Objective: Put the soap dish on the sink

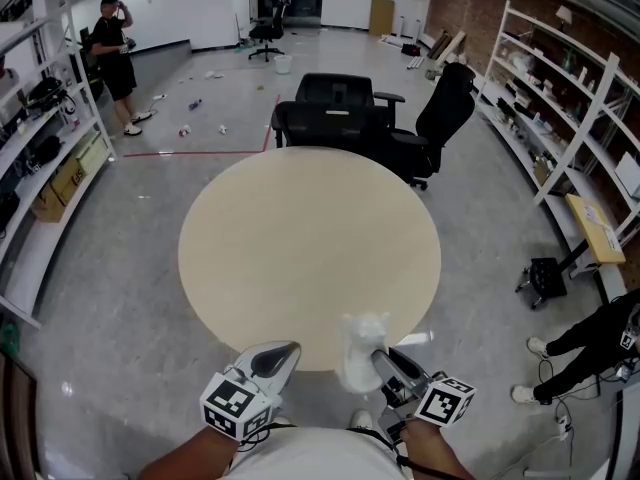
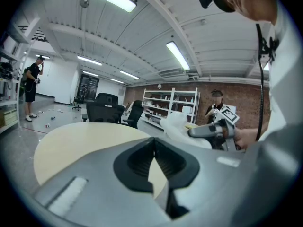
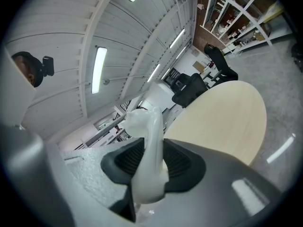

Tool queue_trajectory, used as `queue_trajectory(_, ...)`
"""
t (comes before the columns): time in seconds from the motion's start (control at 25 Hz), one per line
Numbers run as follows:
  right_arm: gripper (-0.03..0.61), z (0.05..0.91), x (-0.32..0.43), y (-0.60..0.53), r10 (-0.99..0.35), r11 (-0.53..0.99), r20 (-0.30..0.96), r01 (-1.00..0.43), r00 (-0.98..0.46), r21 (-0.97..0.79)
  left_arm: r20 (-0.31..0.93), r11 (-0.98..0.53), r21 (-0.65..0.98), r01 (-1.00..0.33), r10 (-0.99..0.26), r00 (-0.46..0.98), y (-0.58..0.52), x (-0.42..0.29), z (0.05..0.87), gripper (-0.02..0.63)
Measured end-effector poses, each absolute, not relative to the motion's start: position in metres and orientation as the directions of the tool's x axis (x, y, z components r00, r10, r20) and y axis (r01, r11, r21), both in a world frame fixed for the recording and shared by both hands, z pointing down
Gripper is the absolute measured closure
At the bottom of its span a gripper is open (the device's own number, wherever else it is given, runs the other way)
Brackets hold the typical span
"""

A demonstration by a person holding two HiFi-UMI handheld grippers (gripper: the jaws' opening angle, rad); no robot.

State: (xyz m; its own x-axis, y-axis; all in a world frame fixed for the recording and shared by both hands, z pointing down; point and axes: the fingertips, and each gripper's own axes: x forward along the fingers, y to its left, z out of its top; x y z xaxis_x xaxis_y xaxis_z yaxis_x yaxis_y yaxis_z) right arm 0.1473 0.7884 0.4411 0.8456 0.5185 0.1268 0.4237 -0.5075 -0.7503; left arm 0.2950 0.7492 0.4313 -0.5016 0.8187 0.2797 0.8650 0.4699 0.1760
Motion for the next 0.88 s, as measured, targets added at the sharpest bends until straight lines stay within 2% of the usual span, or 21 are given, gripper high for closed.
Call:
queue_trajectory(0.6,0.451,0.445,0.207,0.754,0.43,-0.534,0.151,0.385,0.89,-0.753,0.275,0.38,0.202,0.903,0.862,-0.425,0.705,0.348,0.433,0.606)
queue_trajectory(0.88,0.451,0.446,0.247,0.739,0.303,-0.595,0.158,0.316,0.94,-0.739,0.263,0.253,0.189,0.949,0.918,-0.297,0.676,0.389,0.429,0.606)
